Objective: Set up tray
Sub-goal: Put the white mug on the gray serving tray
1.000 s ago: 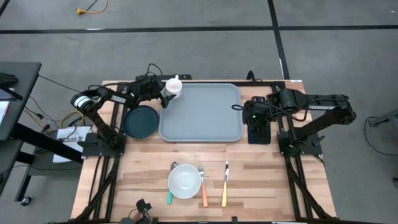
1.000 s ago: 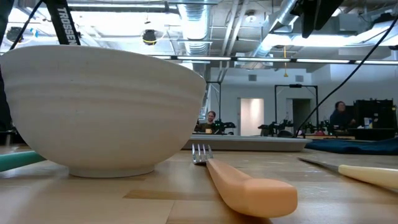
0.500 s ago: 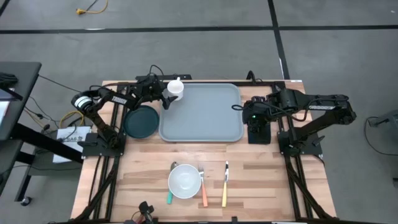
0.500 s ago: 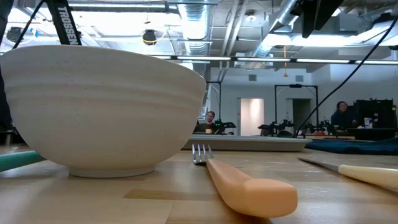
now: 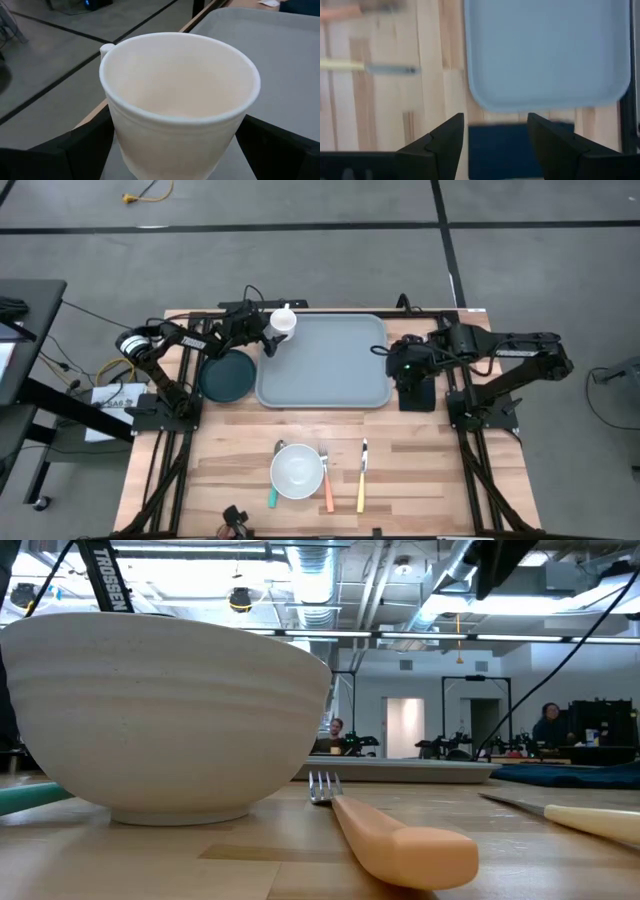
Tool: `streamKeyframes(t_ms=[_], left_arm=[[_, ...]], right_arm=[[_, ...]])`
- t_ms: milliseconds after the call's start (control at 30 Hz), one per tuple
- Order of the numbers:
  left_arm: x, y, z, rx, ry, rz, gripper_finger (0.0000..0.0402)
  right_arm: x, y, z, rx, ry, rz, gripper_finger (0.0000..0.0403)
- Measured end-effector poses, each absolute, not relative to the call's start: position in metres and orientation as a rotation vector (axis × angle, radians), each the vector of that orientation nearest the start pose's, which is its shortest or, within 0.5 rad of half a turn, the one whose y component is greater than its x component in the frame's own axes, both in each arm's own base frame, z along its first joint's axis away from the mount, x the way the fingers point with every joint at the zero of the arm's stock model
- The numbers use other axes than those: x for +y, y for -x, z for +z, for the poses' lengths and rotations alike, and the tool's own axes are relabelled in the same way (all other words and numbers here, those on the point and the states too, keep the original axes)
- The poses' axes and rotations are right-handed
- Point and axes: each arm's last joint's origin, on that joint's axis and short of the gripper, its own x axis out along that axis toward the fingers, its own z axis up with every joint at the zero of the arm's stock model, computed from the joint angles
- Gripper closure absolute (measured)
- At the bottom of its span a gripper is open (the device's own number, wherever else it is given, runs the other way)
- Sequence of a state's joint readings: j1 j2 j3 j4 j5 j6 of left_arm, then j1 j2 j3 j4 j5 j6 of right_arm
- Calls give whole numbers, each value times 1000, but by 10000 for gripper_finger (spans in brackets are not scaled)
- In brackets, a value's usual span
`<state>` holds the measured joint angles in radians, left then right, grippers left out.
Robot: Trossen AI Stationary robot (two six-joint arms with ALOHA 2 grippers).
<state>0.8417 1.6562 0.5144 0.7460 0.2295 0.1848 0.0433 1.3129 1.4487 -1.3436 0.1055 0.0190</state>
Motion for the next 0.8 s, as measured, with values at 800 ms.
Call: streamKeyframes(t_ms=[800], left_arm=[[208,-196,129,433,43,571,30]], right_arm=[[-1,-157,255,633,70,-180,191]])
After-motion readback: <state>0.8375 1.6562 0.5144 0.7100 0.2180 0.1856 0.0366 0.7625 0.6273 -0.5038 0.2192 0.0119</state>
